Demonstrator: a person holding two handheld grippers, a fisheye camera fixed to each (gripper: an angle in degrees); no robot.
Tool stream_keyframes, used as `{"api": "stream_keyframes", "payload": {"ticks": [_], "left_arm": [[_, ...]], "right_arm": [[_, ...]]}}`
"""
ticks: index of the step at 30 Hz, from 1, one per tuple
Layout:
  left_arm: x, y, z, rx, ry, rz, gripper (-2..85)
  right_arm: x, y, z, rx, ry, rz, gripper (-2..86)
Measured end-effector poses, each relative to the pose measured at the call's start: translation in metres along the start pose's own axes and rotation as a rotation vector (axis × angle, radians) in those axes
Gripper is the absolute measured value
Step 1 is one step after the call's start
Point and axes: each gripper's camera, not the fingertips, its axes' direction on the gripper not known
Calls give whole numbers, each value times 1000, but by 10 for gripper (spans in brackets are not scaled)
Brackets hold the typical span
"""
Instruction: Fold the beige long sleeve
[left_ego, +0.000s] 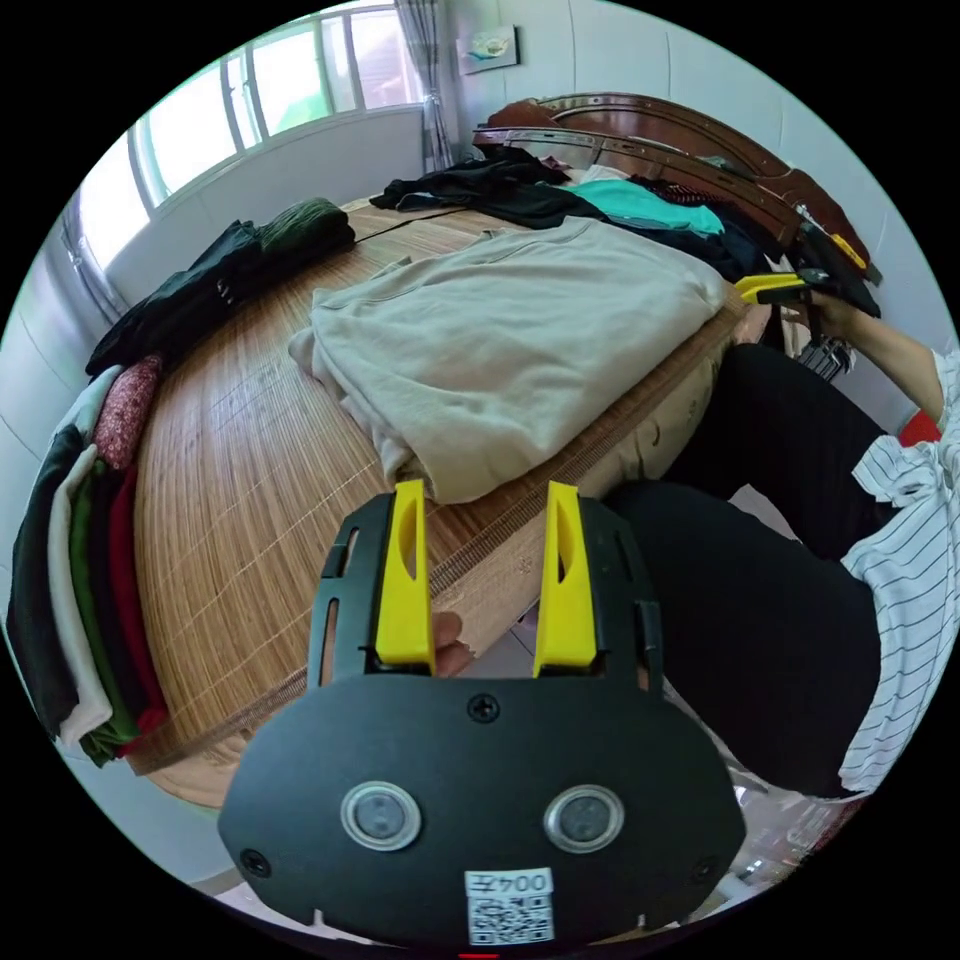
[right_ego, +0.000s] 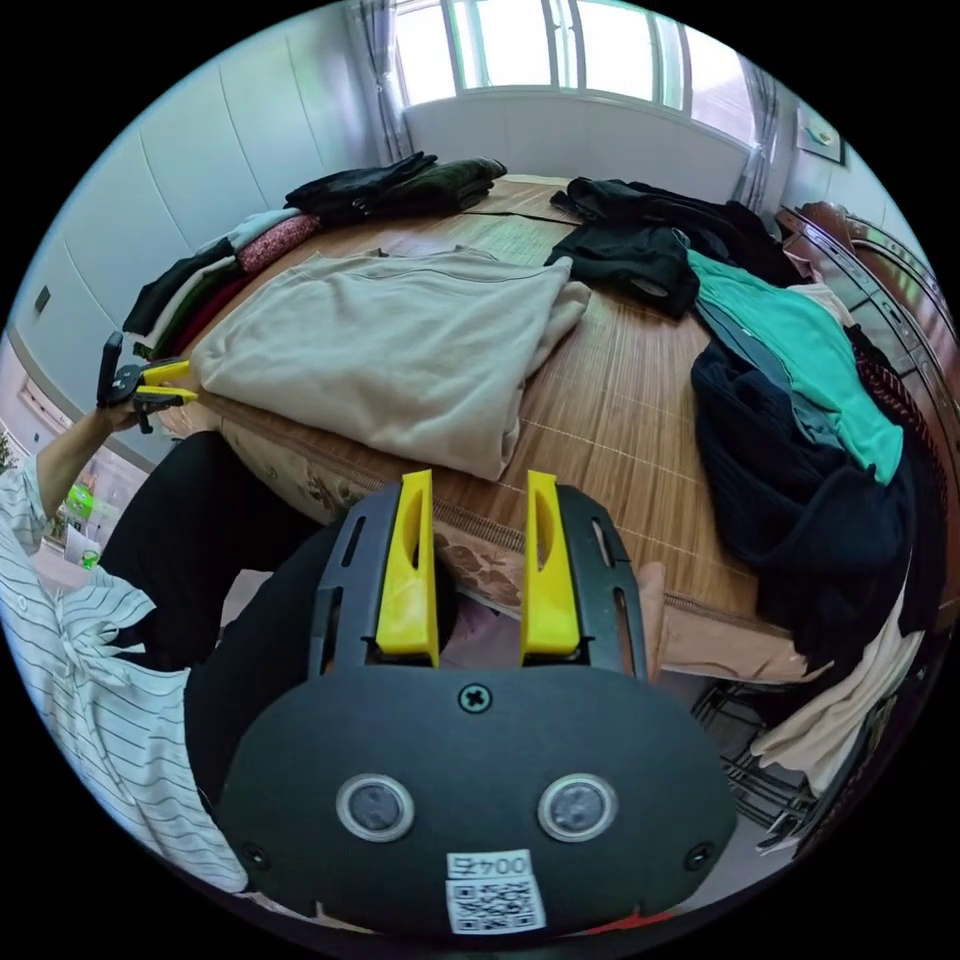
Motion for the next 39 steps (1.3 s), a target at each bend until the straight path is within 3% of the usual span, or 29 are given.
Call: {"api": "stream_keyframes", "payload": {"ticks": [6,12,17,26,31,35,39], "left_arm": [[3,-43,-37,-44,-11,65,143],[-26,-75,-93,-63,50,42,110],[-30,-105,-126,-95,38,74,95],[1,-169,-113,-133,-3,119,96],[2,-205,-149,-59,-26,101,71],[16,-237,-122,-143,-2,157,69],[27,-270,-119,-113,-20,131,45]], "right_arm": [[13,-22,22,-73,-12,-111,118],[17,-35,20,-100,24,-234,45],[49,-37,2,-51,-49,-163,38],[63,-41,3,-65,-71,-114,35],[69,-47,-2,-74,-65,-123,35],[76,-51,-1,-82,-79,-104,35],[80,-52,-1,-82,-78,-83,32]]}}
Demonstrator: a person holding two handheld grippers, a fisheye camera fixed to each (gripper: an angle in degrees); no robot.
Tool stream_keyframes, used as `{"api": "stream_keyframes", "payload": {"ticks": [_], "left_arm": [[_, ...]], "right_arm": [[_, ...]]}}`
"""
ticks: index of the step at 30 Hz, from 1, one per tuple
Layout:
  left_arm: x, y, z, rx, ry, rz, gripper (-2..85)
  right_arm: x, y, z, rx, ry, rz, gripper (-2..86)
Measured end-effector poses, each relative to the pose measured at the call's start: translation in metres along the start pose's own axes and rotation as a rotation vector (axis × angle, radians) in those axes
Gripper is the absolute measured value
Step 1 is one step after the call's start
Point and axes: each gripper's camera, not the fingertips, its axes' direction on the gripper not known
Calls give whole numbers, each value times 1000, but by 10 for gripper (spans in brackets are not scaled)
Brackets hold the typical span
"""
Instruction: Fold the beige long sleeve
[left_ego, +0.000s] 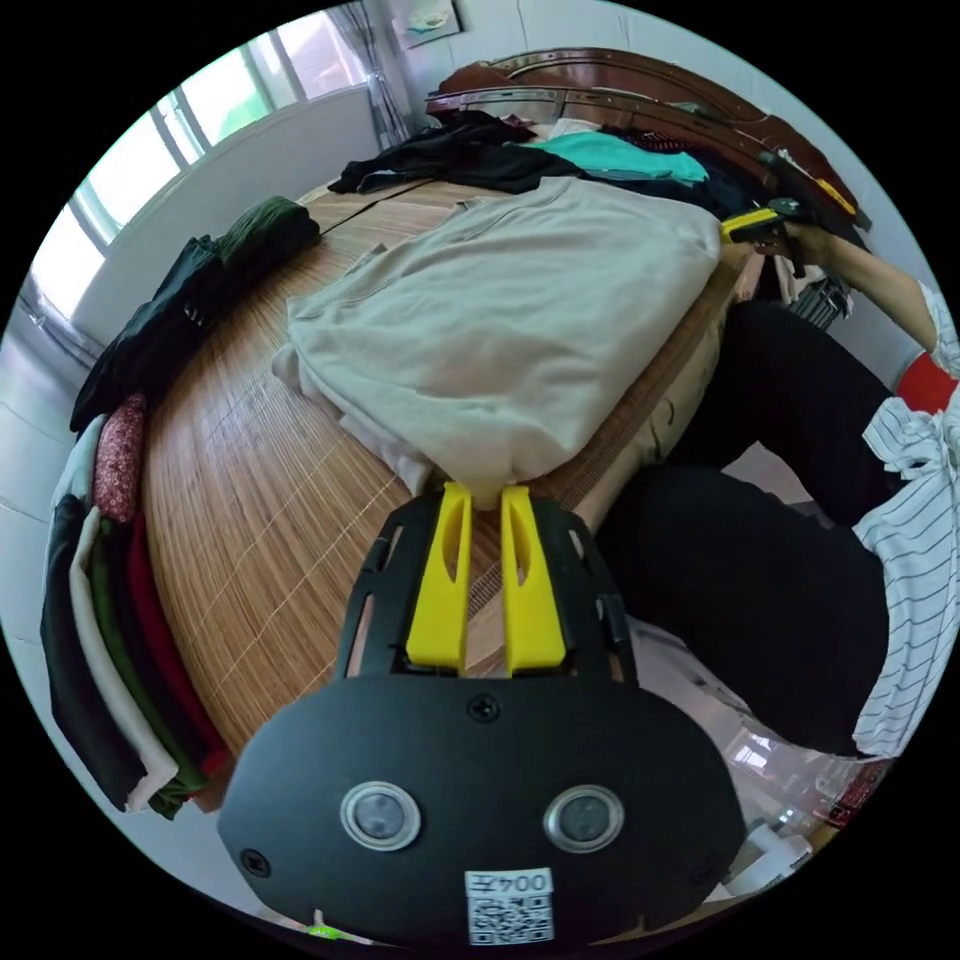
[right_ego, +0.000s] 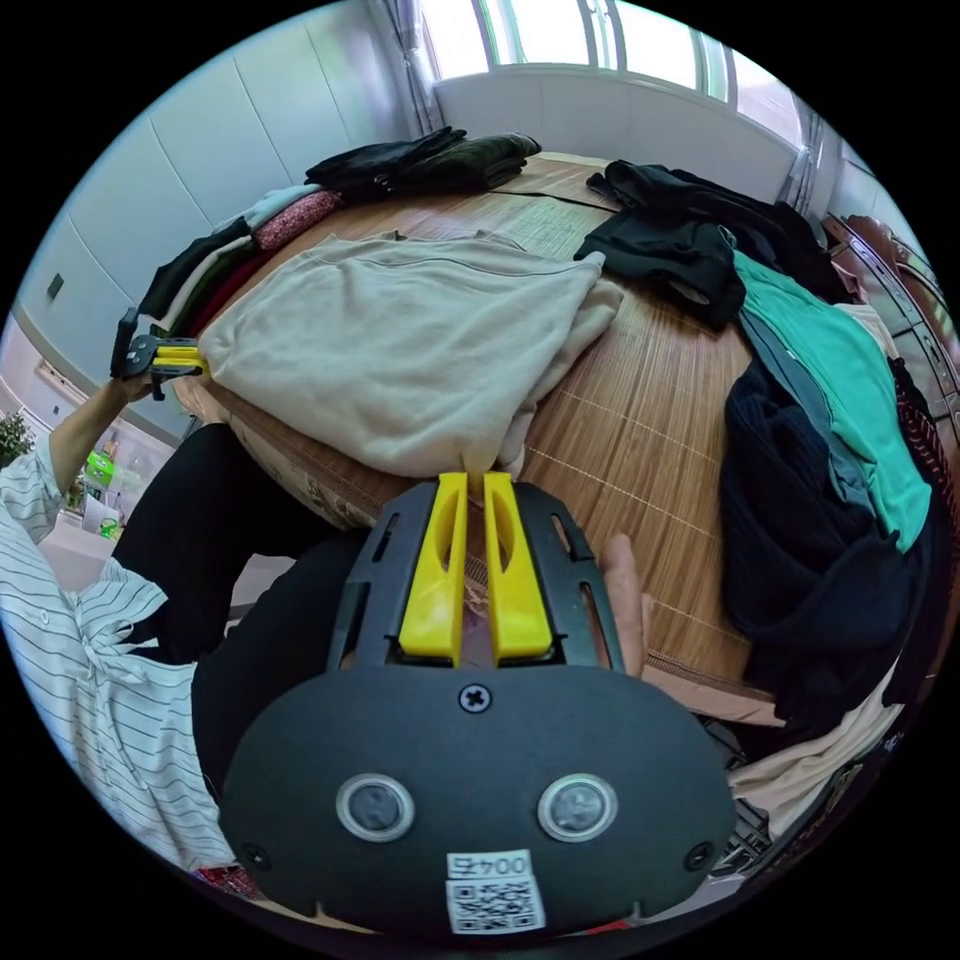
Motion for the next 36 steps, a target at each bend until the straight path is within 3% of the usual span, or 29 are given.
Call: {"api": "stream_keyframes", "payload": {"ticks": [12,16,20,25,28,32,36], "left_arm": [[-33,30,33,28,129,-264,16],[-15,32,26,11,125,-242,56],[29,5,37,30,135,-185,111],[76,-48,73,40,106,-139,136],[86,-68,104,15,100,-147,131],[92,-69,127,37,111,-193,74],[88,-48,137,63,143,-221,45]], "right_arm": [[29,11,13,-17,-24,75,44],[40,28,-5,10,-83,47,63],[44,42,-23,26,-158,16,143],[32,34,-12,-17,-93,-45,157],[23,20,-2,-11,-73,-70,140],[12,10,9,-21,-39,-100,42],[24,20,-2,21,-29,-78,36]]}}
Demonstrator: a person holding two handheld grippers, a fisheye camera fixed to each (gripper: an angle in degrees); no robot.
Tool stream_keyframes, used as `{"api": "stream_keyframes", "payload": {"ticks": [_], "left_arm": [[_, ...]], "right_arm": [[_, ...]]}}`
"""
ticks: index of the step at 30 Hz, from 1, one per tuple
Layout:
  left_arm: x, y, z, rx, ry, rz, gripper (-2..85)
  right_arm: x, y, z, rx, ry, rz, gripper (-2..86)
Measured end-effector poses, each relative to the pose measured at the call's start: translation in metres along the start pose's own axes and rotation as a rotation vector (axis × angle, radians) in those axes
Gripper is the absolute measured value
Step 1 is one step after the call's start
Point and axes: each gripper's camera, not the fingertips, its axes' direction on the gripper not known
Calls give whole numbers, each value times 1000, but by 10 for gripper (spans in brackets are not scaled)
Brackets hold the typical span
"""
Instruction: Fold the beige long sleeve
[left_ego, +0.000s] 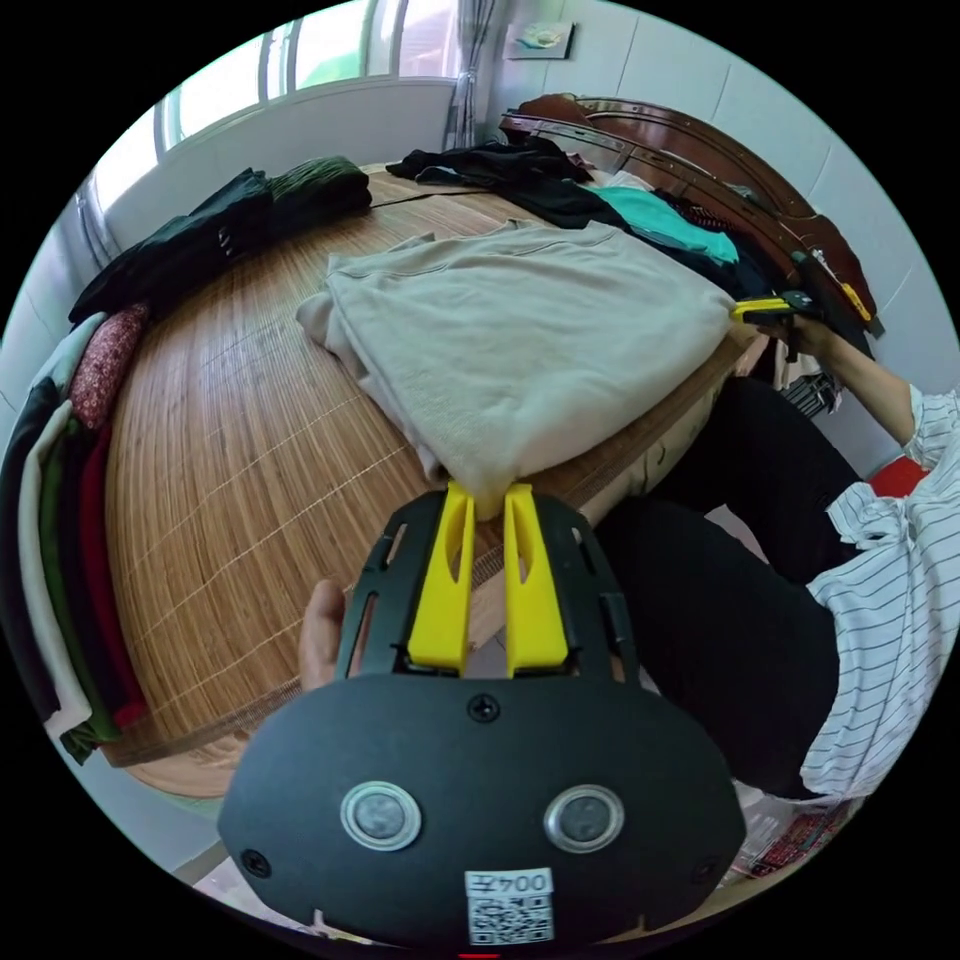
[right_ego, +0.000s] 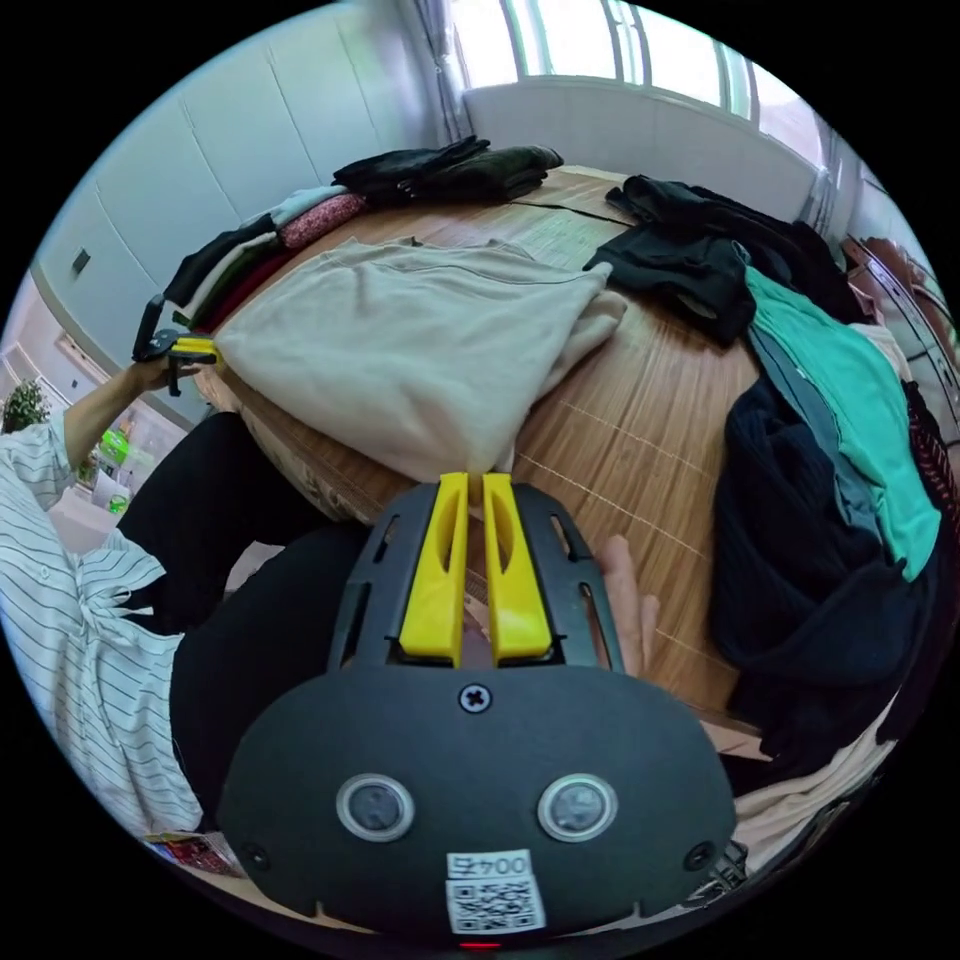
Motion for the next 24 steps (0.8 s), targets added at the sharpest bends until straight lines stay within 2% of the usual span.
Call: {"api": "stream_keyframes", "payload": {"ticks": [7,12,15,17,19,21,24], "left_arm": [[30,20,70,-6,14,-26,22],[35,58,81,-129,-14,-42,14],[38,70,54,-5,-57,-153,10],[59,52,38,161,-64,-236,7],[85,22,52,234,-39,-269,5],[116,-19,91,214,-51,-268,3],[160,-76,196,-3,-165,-224,2]], "right_arm": [[14,32,8,42,-71,129,36],[22,63,-24,126,-64,225,-1],[19,77,-49,260,-68,299,-5],[12,72,-54,329,-121,353,-6],[3,59,-47,333,-143,370,-7],[-7,44,-35,299,-138,373,-7],[-14,27,-6,175,-22,415,-7]]}}
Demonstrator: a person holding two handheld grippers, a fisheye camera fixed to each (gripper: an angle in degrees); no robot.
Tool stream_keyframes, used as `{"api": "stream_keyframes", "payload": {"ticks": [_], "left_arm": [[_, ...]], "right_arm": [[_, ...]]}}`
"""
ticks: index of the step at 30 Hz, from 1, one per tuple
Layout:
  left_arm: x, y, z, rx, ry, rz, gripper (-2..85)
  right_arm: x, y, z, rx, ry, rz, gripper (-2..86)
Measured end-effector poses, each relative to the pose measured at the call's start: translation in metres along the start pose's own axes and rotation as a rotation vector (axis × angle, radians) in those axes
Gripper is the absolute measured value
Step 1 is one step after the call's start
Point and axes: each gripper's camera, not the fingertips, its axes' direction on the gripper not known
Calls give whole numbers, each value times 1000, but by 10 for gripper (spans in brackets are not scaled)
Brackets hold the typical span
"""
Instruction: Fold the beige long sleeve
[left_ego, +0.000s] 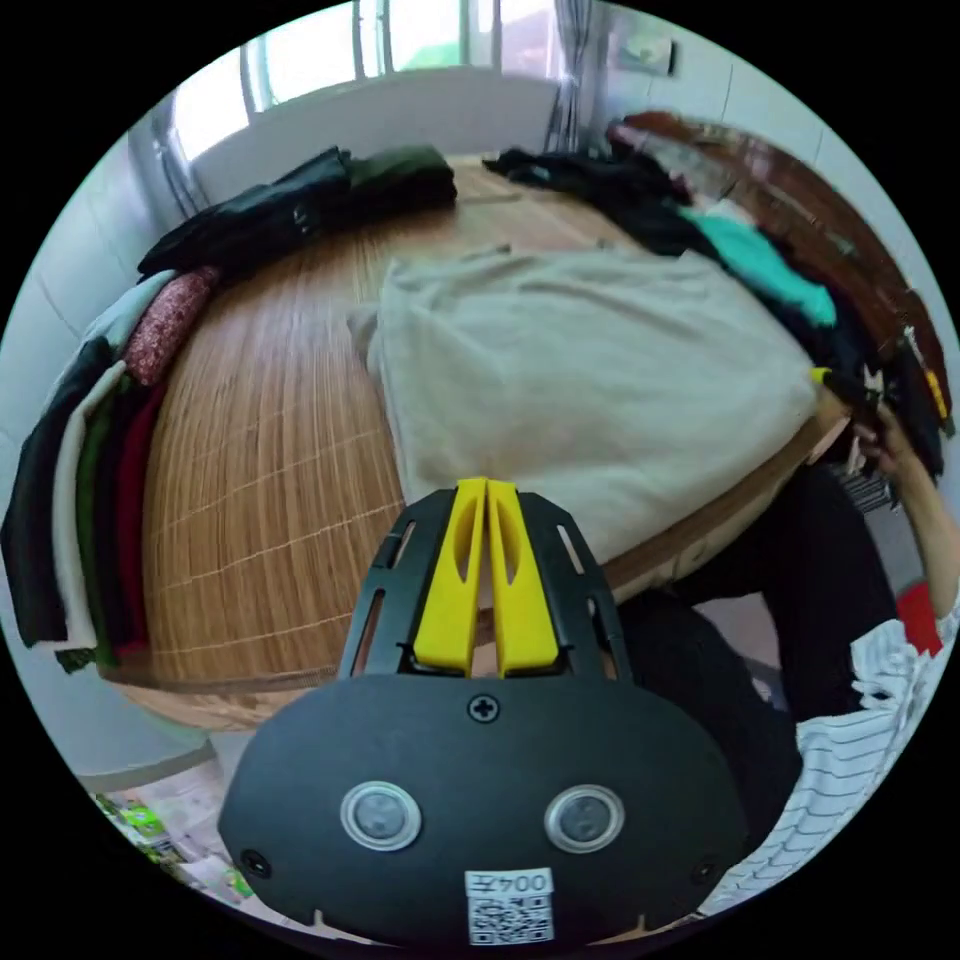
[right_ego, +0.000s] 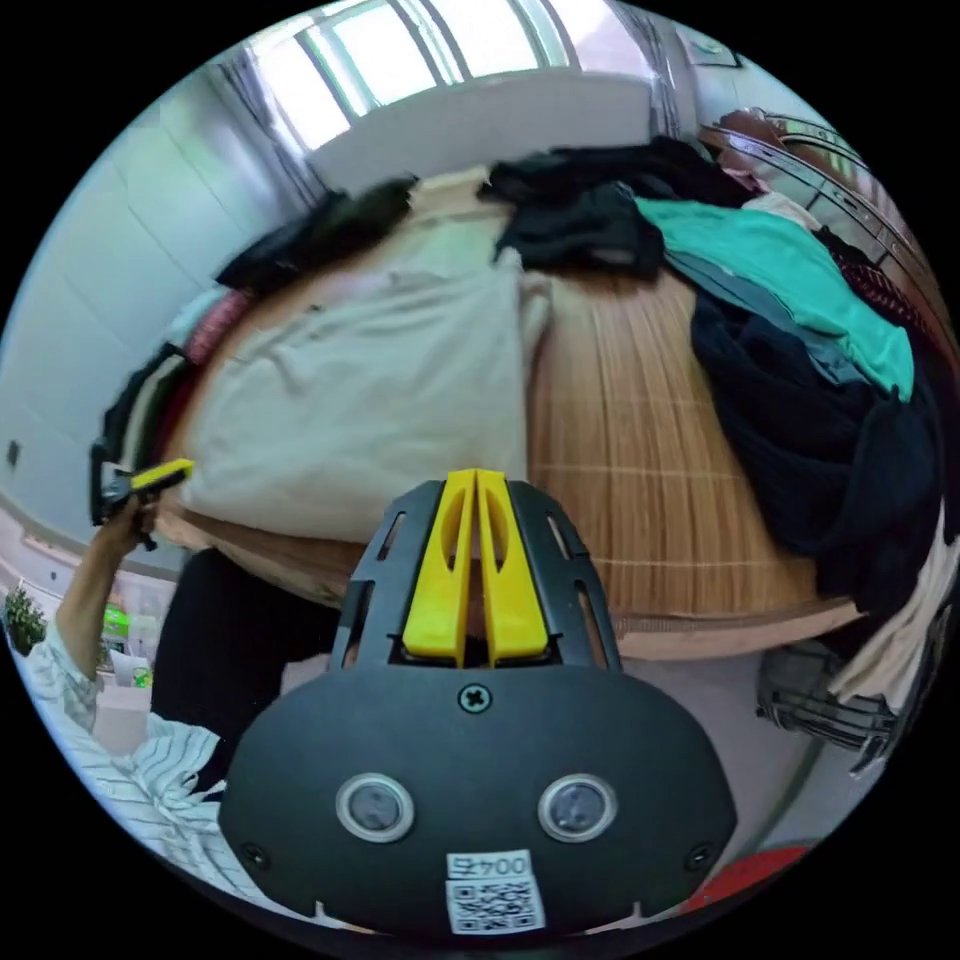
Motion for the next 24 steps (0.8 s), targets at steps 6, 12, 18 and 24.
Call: {"api": "stream_keyframes", "payload": {"ticks": [6,12,18,24], "left_arm": [[-16,24,49,28,152,-205,1],[24,13,-18,203,289,-257,1],[29,-13,84,-4,224,-406,4],[151,37,-15,182,313,-260,24]], "right_arm": [[33,10,20,-102,-35,103,-5],[27,22,-25,96,19,94,29],[69,40,-14,27,-57,201,62],[139,104,-48,108,-357,396,123]]}}
